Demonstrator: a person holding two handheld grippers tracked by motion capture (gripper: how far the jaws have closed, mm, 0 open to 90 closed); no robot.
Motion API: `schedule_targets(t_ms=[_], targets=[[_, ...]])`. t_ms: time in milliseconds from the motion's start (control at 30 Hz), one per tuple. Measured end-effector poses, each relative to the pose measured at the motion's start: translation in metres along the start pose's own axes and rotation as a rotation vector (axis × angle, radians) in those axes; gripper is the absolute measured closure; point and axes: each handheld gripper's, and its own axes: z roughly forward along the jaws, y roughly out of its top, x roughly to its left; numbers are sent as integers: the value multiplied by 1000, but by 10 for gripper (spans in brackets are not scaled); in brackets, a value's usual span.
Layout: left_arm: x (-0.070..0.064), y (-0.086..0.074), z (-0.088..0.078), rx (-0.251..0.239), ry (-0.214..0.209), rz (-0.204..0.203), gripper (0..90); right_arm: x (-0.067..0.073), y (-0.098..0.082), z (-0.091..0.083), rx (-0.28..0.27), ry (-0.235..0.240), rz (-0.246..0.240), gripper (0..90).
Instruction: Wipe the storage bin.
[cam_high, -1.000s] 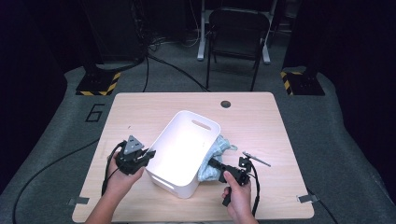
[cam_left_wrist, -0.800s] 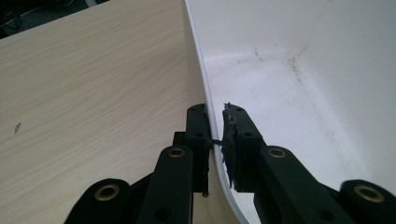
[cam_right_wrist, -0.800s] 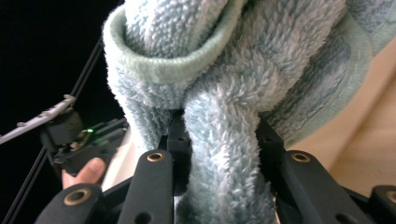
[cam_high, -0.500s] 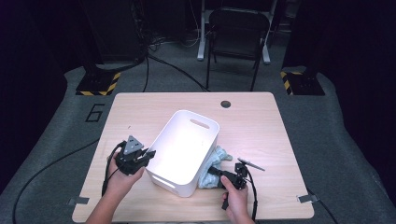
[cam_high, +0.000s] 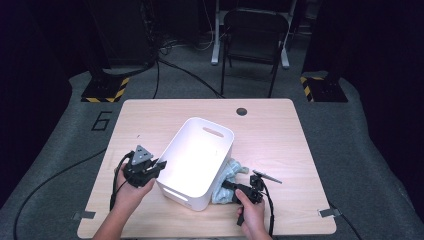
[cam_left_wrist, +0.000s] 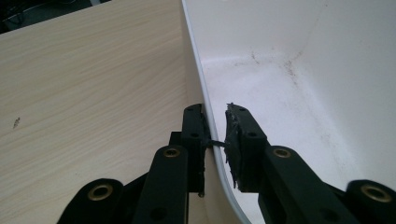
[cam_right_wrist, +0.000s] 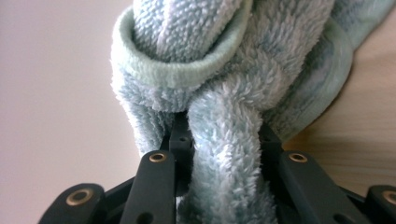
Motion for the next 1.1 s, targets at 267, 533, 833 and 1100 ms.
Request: schedule_targets(t_ms=[267, 533, 833, 1100], targets=[[-1, 0, 0, -7, 7, -5, 763, 38, 8, -18, -40, 106, -90, 675], [-2, -1, 1, -22, 12, -17, 760, 58, 11, -28, -75, 167, -152, 670], [-3, -1, 1, -24, 17, -22, 765, 45, 3, -20, -61, 143, -146, 673], [-3, -1, 1, -24, 33, -34, 758, 11, -7, -2, -19, 58, -77, 676]])
